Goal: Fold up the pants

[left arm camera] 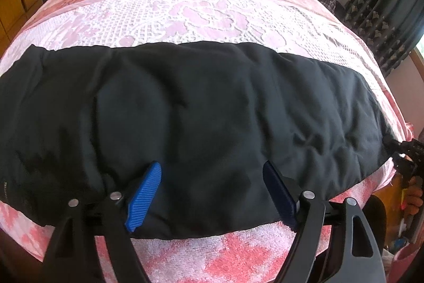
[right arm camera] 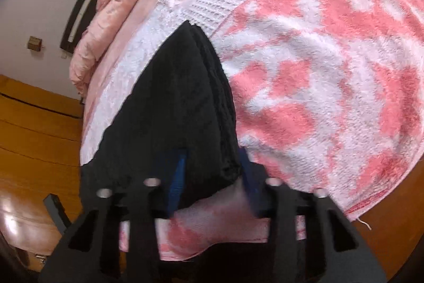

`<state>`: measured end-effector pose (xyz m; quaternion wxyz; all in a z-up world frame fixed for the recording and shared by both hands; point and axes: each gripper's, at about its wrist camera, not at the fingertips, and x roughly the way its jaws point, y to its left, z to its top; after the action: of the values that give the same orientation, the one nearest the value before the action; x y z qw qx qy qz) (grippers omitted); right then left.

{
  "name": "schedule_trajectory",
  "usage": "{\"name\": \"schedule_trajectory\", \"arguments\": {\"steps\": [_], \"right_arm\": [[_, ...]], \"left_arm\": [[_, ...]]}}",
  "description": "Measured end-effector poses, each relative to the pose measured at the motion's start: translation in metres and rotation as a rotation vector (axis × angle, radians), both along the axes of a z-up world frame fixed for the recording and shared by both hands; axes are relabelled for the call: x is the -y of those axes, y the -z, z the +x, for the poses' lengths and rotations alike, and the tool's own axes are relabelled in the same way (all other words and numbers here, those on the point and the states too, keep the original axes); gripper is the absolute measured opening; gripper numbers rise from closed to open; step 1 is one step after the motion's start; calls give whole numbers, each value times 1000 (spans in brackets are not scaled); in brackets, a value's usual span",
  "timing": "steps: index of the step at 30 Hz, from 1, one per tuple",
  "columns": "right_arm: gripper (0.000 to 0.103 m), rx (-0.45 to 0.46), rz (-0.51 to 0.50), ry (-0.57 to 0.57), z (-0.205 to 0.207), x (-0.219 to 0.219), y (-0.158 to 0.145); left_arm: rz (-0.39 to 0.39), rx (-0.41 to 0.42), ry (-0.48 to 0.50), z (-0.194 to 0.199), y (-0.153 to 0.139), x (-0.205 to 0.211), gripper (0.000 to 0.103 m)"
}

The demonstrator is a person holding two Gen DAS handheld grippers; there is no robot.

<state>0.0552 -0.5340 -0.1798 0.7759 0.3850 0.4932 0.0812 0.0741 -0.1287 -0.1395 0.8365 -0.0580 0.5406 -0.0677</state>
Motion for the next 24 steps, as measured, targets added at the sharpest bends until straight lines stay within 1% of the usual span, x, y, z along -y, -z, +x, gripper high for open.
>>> {"name": "schedule_trajectory", "arguments": {"steps": [1, 2, 6, 7, 8, 9, 11, 13, 14, 15, 16, 17, 19, 20, 22, 24], "right_arm": [[20, 18, 13, -1, 3, -1, -5], [19, 38, 22, -4, 4, -2, -12], [15, 152, -4, -12, 3, -3, -65], [15, 171, -7, -6, 1, 0, -73], [15, 196, -16, 6, -2, 4, -84], [15, 199, -31, 15, -3, 7, -88], [15, 171, -89, 44, -3, 13, -87], [15, 72, -142, 74, -2, 20, -65], [15, 20, -155, 82, -1, 23, -51], [15, -52, -168, 93, 1, 25, -31], [15, -88, -171, 99, 1, 25, -19], [15, -99, -153, 111, -1, 26, -10], [15, -85, -148, 123, -6, 28, -12], [15, -72, -155, 123, -7, 27, -17], [15, -23, -188, 110, -8, 20, -39], [15, 50, -212, 83, -8, 6, -69]], "left_arm": [[-11, 2, -4, 0, -3, -1, 80], [-16, 6, -6, 0, -5, -1, 80], [-23, 58, -13, -2, -25, -3, 80], [-21, 74, -11, -3, -31, -3, 81], [-14, 87, -11, -3, -34, -3, 84], [-6, 94, -14, -3, -35, -3, 86], [12, 86, -23, 0, -28, -5, 87], [28, 36, -23, 5, -9, -5, 86], [33, 1, -18, 8, 5, -6, 86], [38, -19, -13, 10, 15, -6, 87], [54, -13, 3, 11, 24, -5, 87], [74, 3, 18, 11, 26, -2, 88], [77, -1, 23, 11, 23, -2, 88], [55, -4, 16, 12, 19, -5, 88], [17, 9, -12, 9, 9, -13, 88], [3, 49, -39, 2, -3, -24, 88]]}}
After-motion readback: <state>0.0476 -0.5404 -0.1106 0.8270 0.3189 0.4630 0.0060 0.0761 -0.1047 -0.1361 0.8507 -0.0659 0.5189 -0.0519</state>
